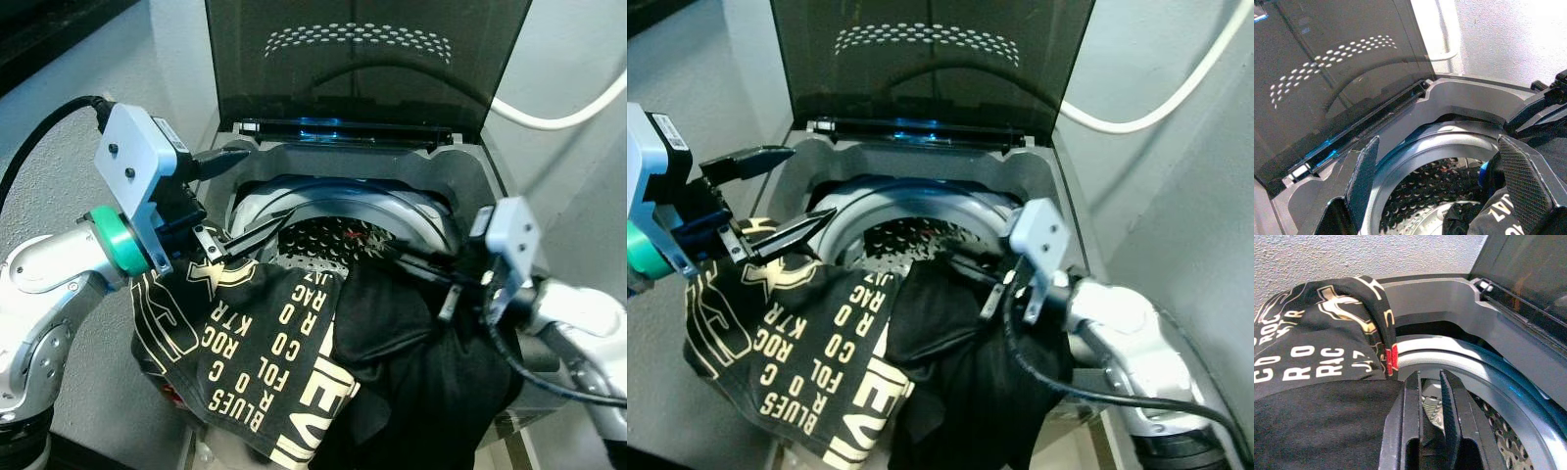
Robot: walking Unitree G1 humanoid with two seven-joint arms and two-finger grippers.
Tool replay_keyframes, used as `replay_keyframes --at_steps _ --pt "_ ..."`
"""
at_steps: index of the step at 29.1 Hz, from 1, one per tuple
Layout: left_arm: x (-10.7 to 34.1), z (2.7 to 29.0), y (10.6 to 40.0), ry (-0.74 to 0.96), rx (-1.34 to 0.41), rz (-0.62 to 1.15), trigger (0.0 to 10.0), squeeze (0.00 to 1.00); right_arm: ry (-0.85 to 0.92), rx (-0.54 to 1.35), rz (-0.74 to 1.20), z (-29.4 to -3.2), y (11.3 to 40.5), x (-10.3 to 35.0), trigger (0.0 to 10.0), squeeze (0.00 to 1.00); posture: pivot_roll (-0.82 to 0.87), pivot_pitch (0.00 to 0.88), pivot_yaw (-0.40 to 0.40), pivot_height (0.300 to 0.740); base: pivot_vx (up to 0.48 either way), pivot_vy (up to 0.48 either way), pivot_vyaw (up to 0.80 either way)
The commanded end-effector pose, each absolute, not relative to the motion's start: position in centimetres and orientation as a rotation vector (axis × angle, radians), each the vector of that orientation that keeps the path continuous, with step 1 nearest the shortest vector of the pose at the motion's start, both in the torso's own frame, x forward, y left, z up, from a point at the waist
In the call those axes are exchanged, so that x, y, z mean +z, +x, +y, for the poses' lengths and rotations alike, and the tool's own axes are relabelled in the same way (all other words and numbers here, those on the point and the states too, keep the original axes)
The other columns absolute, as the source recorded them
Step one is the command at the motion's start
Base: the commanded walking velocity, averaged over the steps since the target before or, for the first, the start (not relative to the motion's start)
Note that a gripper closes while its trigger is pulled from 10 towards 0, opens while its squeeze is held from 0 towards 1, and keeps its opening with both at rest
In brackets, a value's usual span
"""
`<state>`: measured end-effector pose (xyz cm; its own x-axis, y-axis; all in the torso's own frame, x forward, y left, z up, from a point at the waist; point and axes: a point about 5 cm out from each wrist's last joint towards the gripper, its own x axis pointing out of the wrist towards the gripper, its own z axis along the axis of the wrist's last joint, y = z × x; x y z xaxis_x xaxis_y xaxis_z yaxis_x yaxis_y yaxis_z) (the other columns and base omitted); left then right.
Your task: Clothes washing
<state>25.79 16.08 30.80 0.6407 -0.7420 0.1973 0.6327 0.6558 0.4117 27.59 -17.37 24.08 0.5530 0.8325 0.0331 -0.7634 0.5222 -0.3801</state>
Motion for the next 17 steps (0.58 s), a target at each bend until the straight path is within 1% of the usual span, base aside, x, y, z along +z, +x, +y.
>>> replay_keyframes --at_steps 1,2,5,7,8,11,16,17 --pt "30.5 15.8 25.4 0.336 -0.819 -0.352 10.0 0.00 -0.342 0.975 -0.194 -18.1 27.2 24.1 10.0 1.00 0.14 0.043 0.062 0.740 0.000 0.000 0.00" --pt "30.5 15.8 25.4 0.336 -0.819 -0.352 10.0 0.00 -0.342 0.975 -0.194 -18.1 27.2 24.1 10.0 1.00 0.14 0.043 0.062 0.740 0.000 0.000 0.00" --pt "30.3 15.8 25.3 0.338 -0.838 -0.333 10.0 0.00 -0.403 1.064 -0.089 -18.2 25.5 22.8 10.0 1.00 0.13 0.042 0.066 0.740 0.000 0.000 0.00" --pt "30.3 15.8 25.3 0.338 -0.838 -0.333 10.0 0.00 -0.403 1.064 -0.089 -18.2 25.5 22.8 10.0 1.00 0.13 0.042 0.066 0.740 0.000 0.000 0.00" --pt "30.3 15.7 25.4 0.338 -0.842 -0.330 10.0 0.00 -0.406 1.109 -0.058 -17.9 24.9 22.2 10.0 1.00 0.12 0.041 0.070 0.740 0.000 0.000 0.00" --pt "30.1 15.6 25.6 0.340 -0.855 -0.326 10.0 0.00 -0.365 1.202 -0.016 -17.5 24.2 21.7 10.0 1.00 0.12 0.039 0.075 0.740 0.000 0.000 0.00" --pt "30.1 15.5 25.7 0.340 -0.857 -0.326 10.0 0.00 -0.321 1.197 -0.026 -18.0 24.5 22.1 10.0 1.00 0.12 0.039 0.078 0.740 0.000 0.000 0.00" --pt "30.1 15.6 25.7 0.342 -0.855 -0.328 10.0 0.00 -0.265 1.191 -0.048 -18.3 24.7 22.5 10.0 1.00 0.12 0.039 0.078 0.740 0.000 0.000 0.00"
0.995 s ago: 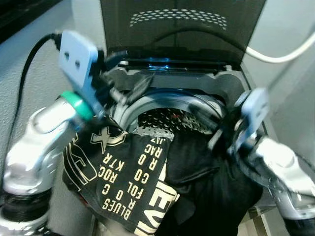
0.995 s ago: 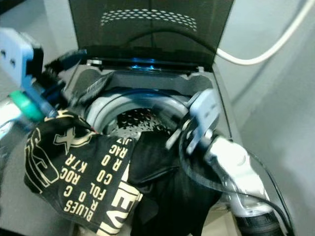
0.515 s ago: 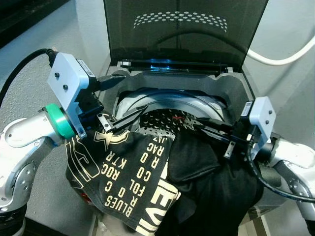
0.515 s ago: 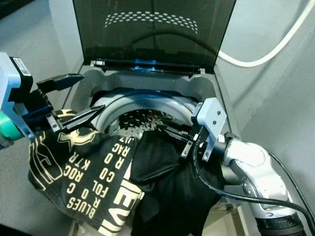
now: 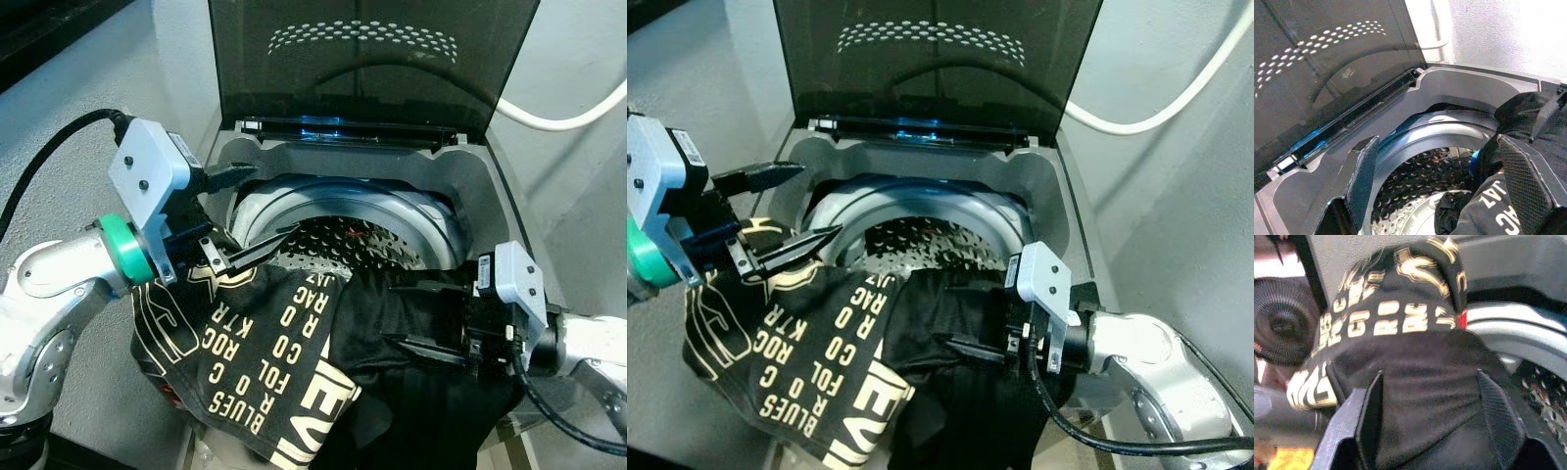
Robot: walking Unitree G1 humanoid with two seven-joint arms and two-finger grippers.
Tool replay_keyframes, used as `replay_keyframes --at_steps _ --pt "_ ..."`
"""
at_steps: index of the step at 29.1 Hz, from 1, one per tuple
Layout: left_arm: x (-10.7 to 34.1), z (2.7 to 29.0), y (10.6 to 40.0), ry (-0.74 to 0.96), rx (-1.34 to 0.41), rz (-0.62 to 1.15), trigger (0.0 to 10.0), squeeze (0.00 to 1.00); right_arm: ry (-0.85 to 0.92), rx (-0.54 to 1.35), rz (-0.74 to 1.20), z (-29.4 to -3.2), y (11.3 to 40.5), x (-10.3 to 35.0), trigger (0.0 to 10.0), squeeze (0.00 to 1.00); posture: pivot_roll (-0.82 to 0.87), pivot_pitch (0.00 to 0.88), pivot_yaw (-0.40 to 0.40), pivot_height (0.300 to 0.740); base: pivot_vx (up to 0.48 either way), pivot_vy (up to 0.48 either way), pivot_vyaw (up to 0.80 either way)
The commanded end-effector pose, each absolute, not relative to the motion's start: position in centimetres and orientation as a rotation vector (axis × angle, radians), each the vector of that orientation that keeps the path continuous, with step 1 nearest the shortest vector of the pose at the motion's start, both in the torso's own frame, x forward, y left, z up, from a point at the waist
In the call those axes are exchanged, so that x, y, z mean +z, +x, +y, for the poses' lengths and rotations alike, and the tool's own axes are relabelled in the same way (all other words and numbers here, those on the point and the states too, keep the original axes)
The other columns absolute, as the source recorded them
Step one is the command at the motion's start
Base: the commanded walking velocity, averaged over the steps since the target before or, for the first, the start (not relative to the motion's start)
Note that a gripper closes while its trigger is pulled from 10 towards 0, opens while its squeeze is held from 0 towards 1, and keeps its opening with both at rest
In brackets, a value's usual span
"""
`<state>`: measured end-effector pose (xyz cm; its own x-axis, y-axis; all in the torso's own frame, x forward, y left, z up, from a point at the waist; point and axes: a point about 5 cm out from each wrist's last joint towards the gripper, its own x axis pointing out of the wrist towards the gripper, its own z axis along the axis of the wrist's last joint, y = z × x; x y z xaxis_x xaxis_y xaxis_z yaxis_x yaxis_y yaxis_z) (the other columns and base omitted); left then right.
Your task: Clothes washing
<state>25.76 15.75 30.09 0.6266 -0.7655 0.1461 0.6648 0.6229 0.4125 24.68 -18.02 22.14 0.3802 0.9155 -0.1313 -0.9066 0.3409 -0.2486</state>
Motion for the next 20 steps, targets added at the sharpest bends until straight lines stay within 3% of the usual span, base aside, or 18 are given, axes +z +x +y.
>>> replay_keyframes --at_steps 1,4,5,6,7,11,16,17,18,19,20 --pt "30.1 15.6 25.7 0.342 -0.853 -0.329 10.0 0.00 -0.275 1.198 -0.036 -18.3 24.7 22.3 10.0 1.00 0.12 0.039 0.078 0.740 0.000 0.000 0.00" --pt "30.1 15.6 25.7 0.342 -0.852 -0.329 10.0 0.00 -0.289 1.205 -0.023 -18.2 24.5 22.1 10.0 1.00 0.12 0.039 0.078 0.740 0.000 0.000 0.00" --pt "30.1 15.6 25.7 0.342 -0.850 -0.329 10.0 0.00 -0.334 1.204 0.001 -17.9 24.5 21.5 10.0 0.93 0.13 0.041 0.079 0.740 0.000 0.000 0.00" --pt "30.1 15.6 25.7 0.342 -0.850 -0.329 10.0 0.00 -0.334 1.204 0.001 -17.9 24.5 21.5 10.0 0.93 0.13 0.041 0.079 0.740 0.000 0.000 0.00" --pt "30.2 15.6 25.7 0.343 -0.849 -0.330 10.0 0.00 -0.378 1.199 0.018 -17.7 24.6 21.0 10.0 0.00 0.13 0.041 0.079 0.740 0.000 0.000 0.00" --pt "30.3 15.5 25.7 0.345 -0.856 -0.329 10.0 0.00 -0.489 1.178 0.089 -17.3 25.2 19.2 10.0 0.00 0.14 0.046 0.082 0.740 0.000 0.000 0.00" --pt "30.2 15.5 25.5 0.345 -0.876 -0.317 10.0 0.00 -0.505 1.171 0.101 -17.4 25.3 18.9 10.0 0.00 0.14 0.046 0.081 0.740 0.000 0.000 0.00" --pt "30.0 15.5 25.2 0.340 -0.901 -0.303 10.0 0.00 -0.500 1.157 0.096 -17.5 25.5 19.0 1.8 0.00 0.14 0.048 0.082 0.740 0.000 0.000 0.00" --pt "30.0 15.5 25.2 0.340 -0.901 -0.303 10.0 0.00 -0.500 1.157 0.096 -17.5 25.5 19.0 1.8 0.00 0.14 0.048 0.082 0.740 0.000 0.000 0.00" --pt "29.9 15.6 24.8 0.329 -0.935 -0.284 10.0 0.00 -0.494 1.134 0.083 -17.5 25.8 19.1 0.0 0.00 0.14 0.049 0.083 0.740 0.000 0.000 0.00" --pt "29.9 15.6 24.8 0.329 -0.935 -0.284 10.0 0.00 -0.494 1.134 0.083 -17.5 25.8 19.1 0.0 0.00 0.14 0.049 0.083 0.740 0.000 0.000 0.00"
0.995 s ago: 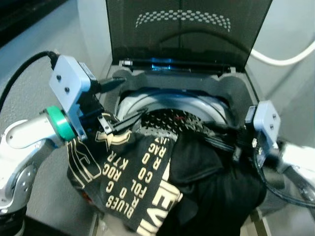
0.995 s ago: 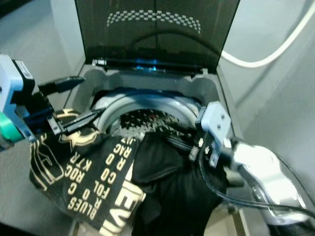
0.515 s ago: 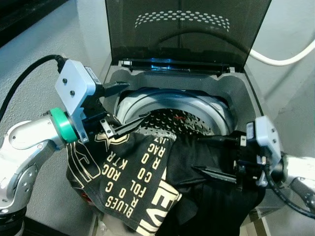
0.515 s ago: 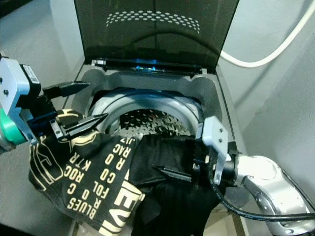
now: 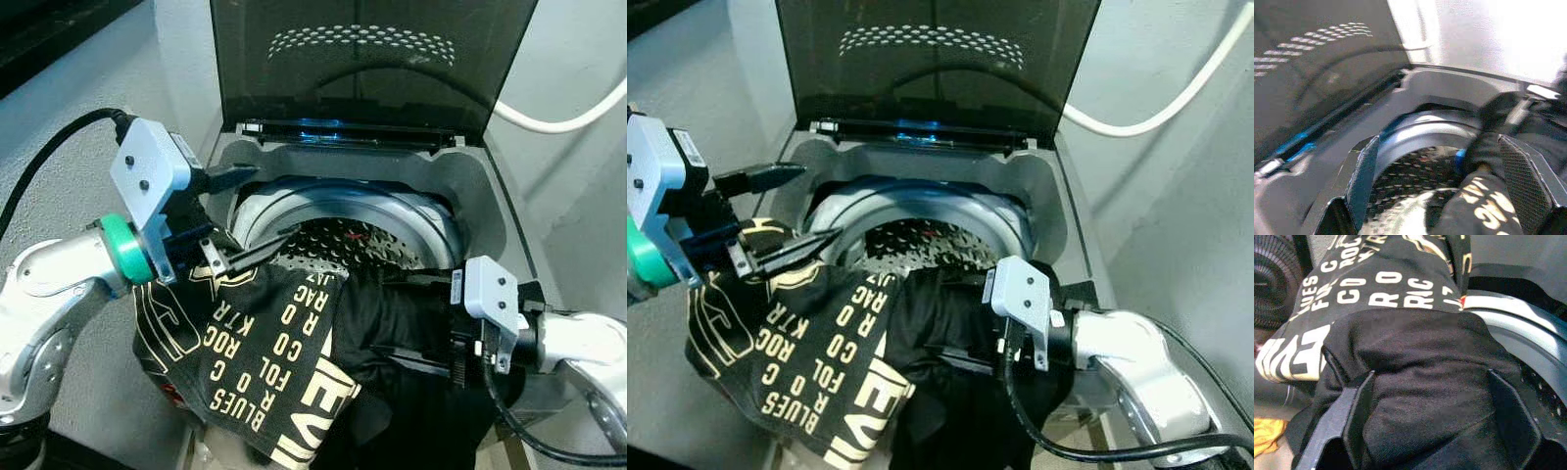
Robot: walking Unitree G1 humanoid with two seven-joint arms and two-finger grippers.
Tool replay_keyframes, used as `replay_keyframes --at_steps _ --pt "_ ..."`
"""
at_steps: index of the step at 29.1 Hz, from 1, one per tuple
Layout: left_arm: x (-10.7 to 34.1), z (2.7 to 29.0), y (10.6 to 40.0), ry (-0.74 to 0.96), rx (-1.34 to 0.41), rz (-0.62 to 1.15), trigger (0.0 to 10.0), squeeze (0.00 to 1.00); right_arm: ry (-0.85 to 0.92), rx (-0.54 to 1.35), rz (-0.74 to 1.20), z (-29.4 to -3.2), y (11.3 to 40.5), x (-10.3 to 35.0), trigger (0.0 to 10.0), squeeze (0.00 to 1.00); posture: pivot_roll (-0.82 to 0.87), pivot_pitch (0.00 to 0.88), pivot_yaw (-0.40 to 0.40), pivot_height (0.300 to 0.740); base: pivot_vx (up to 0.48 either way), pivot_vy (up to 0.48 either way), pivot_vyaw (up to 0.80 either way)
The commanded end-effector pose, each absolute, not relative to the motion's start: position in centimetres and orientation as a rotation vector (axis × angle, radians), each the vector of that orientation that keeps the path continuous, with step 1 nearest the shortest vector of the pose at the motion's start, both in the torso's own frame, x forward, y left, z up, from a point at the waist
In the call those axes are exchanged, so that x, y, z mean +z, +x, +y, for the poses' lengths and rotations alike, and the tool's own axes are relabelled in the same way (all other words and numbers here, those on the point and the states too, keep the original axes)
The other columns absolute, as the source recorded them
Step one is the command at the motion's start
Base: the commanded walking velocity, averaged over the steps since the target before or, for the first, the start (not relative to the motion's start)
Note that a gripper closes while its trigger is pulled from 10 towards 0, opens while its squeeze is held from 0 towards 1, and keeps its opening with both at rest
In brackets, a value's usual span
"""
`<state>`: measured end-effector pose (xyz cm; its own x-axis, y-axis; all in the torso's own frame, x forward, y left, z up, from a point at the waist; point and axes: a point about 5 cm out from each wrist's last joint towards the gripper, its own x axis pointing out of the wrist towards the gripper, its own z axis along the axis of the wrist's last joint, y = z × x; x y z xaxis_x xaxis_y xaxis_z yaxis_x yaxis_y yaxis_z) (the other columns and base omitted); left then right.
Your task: Clothes washing
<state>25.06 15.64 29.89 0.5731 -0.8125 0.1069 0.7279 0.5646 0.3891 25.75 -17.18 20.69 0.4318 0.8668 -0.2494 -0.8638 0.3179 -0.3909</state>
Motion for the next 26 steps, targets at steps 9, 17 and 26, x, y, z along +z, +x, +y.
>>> replay_keyframes --at_steps 9,17,26 --pt "28.7 16.4 22.4 0.297 -1.084 -0.153 10.0 0.00 -0.389 1.080 -0.021 -17.0 26.8 20.2 0.0 0.00 0.15 0.054 0.080 0.740 0.000 0.000 0.00" --pt "27.7 16.4 21.7 0.287 -1.116 -0.097 10.0 0.00 -0.384 1.085 -0.036 -16.9 27.0 20.4 0.0 0.00 0.15 0.056 0.078 0.740 0.000 0.000 0.00" --pt "27.2 17.0 21.4 0.295 -1.106 -0.057 10.0 0.00 -0.345 0.942 -0.148 -16.9 28.8 22.1 0.0 0.00 0.15 0.060 0.078 0.740 0.000 0.000 0.00"
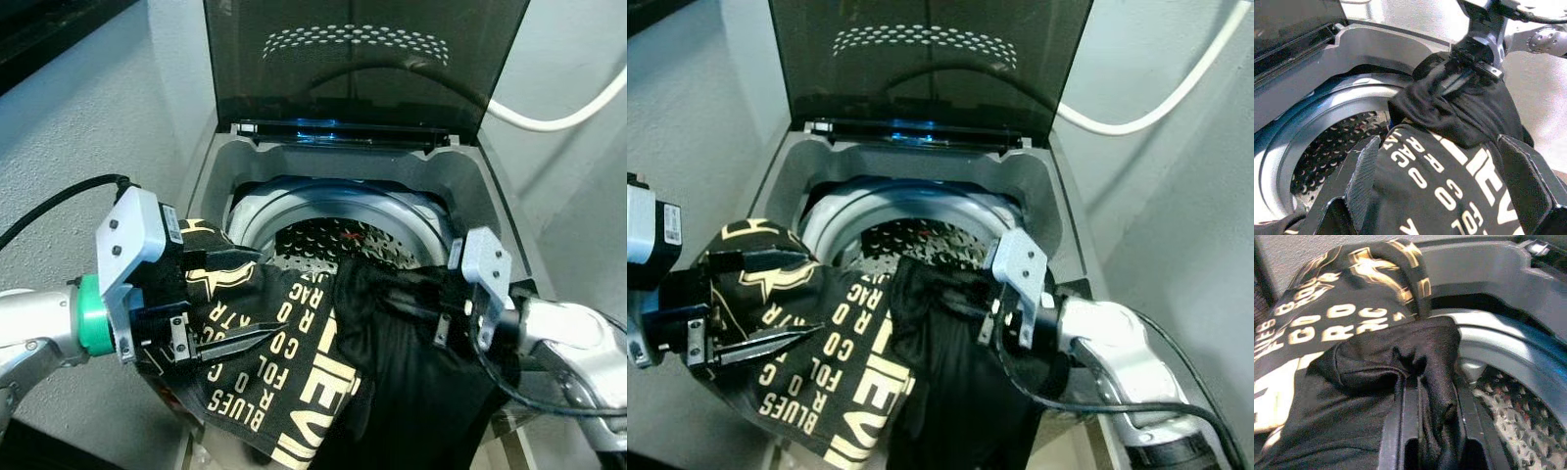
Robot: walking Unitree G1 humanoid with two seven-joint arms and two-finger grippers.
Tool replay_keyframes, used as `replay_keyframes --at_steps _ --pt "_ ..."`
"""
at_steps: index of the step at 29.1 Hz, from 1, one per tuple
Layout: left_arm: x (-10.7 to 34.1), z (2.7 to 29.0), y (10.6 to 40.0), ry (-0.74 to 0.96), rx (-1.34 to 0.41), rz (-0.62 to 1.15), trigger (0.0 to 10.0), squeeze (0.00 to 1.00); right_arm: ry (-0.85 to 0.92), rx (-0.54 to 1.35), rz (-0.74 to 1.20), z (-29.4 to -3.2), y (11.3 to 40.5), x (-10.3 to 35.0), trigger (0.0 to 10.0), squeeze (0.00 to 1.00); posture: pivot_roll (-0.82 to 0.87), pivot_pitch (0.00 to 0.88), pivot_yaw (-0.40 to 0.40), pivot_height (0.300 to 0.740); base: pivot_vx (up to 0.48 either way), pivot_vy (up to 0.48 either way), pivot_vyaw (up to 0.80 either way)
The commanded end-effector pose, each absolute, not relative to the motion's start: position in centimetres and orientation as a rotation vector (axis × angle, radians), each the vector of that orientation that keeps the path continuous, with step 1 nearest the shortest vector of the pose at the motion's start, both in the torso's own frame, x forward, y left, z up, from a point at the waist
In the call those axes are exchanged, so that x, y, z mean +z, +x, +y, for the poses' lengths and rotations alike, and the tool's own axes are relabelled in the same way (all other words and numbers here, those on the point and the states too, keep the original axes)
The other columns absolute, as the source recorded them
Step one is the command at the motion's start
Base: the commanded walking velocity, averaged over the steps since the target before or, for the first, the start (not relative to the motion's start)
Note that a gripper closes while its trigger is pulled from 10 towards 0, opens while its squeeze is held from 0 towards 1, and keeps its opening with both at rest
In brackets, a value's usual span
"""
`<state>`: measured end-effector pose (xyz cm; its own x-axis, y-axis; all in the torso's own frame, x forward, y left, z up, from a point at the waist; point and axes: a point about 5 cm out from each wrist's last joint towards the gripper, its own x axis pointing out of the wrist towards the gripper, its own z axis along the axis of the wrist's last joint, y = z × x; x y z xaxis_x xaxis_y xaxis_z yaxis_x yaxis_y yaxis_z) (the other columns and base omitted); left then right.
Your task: Clothes washing
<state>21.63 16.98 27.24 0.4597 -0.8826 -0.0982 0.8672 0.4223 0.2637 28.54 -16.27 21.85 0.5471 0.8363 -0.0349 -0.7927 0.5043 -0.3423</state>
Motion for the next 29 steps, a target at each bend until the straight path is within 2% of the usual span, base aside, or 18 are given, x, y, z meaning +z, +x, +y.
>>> replay_keyframes --at_steps 1,3,5,7,8,9,11,13,14,15,20,24,25,26,27,28,29 --pt "27.2 16.9 21.4 0.295 -1.105 -0.058 10.0 0.00 -0.345 0.862 -0.186 -17.0 29.7 22.8 0.0 0.00 0.15 0.060 0.077 0.740 0.000 0.000 0.00" --pt "27.2 16.9 21.4 0.295 -1.103 -0.060 10.0 0.00 -0.365 0.712 -0.264 -17.5 31.1 24.2 0.0 0.00 0.15 0.061 0.074 0.740 0.000 0.000 0.00" --pt "27.2 16.9 21.4 0.295 -1.103 -0.060 10.0 0.00 -0.365 0.712 -0.264 -17.5 31.1 24.2 0.0 0.00 0.15 0.061 0.074 0.740 0.000 0.000 0.00" --pt "27.2 16.9 21.4 0.295 -1.102 -0.061 10.0 0.00 -0.348 0.644 -0.285 -17.7 31.8 24.7 0.0 0.00 0.15 0.061 0.074 0.740 0.000 0.000 0.00" --pt "27.2 16.8 21.4 0.295 -1.100 -0.062 10.0 0.00 -0.332 0.554 -0.325 -18.2 32.5 25.7 0.0 0.00 0.16 0.061 0.072 0.740 0.000 0.000 0.00" --pt "27.2 16.8 21.4 0.295 -1.100 -0.062 10.0 0.00 -0.332 0.554 -0.325 -18.2 32.5 25.7 0.0 0.00 0.16 0.061 0.072 0.740 0.000 0.000 0.00" --pt "27.1 16.7 21.4 0.293 -1.100 -0.065 10.0 0.00 -0.307 0.379 -0.414 -19.0 33.5 27.6 0.0 0.00 0.15 0.062 0.072 0.740 0.000 0.000 0.00" --pt "27.1 16.7 21.4 0.293 -1.100 -0.065 10.0 0.00 -0.307 0.379 -0.414 -19.0 33.5 27.6 0.0 0.00 0.15 0.062 0.072 0.740 0.000 0.000 0.00" --pt "27.0 16.6 21.5 0.289 -1.102 -0.068 10.0 0.00 -0.274 0.168 -0.471 -20.1 34.7 29.3 0.0 0.00 0.15 0.064 0.076 0.740 0.000 0.000 0.00" --pt "27.0 16.6 21.5 0.289 -1.102 -0.068 10.0 0.00 -0.274 0.168 -0.471 -20.1 34.7 29.3 0.0 0.00 0.15 0.064 0.076 0.740 0.000 0.000 0.00" --pt "26.9 16.4 21.6 0.285 -1.108 -0.071 10.0 0.00 -0.222 -0.060 -0.530 -21.1 35.8 31.1 0.0 0.00 0.14 0.064 0.077 0.740 0.000 0.000 0.00" --pt "26.8 16.2 21.7 0.278 -1.114 -0.074 10.0 0.00 -0.218 -0.165 -0.608 -20.5 36.3 32.7 0.0 0.00 0.14 0.063 0.075 0.740 0.000 0.000 0.00" --pt "26.7 16.1 21.8 0.276 -1.116 -0.076 10.0 0.00 -0.228 -0.174 -0.626 -19.6 36.6 33.0 4.3 0.00 0.14 0.060 0.070 0.740 0.000 0.000 0.00" --pt "26.7 16.1 21.8 0.276 -1.116 -0.076 10.0 0.00 -0.228 -0.174 -0.626 -19.6 36.6 33.0 4.3 0.00 0.14 0.060 0.070 0.740 0.000 0.000 0.00" --pt "26.7 16.0 21.8 0.274 -1.115 -0.077 10.0 0.00 -0.244 -0.163 -0.630 -18.7 37.0 32.9 6.9 0.00 0.14 0.061 0.068 0.740 0.000 0.000 0.00" --pt "26.7 16.0 21.8 0.273 -1.114 -0.079 10.0 0.00 -0.294 -0.111 -0.601 -17.6 37.5 32.3 10.0 0.00 0.14 0.061 0.068 0.740 0.000 0.000 0.00" --pt "26.6 16.0 21.8 0.272 -1.113 -0.080 10.0 0.00 -0.332 -0.074 -0.581 -16.8 37.8 31.7 10.0 0.00 0.14 0.061 0.068 0.740 0.000 0.000 0.00"
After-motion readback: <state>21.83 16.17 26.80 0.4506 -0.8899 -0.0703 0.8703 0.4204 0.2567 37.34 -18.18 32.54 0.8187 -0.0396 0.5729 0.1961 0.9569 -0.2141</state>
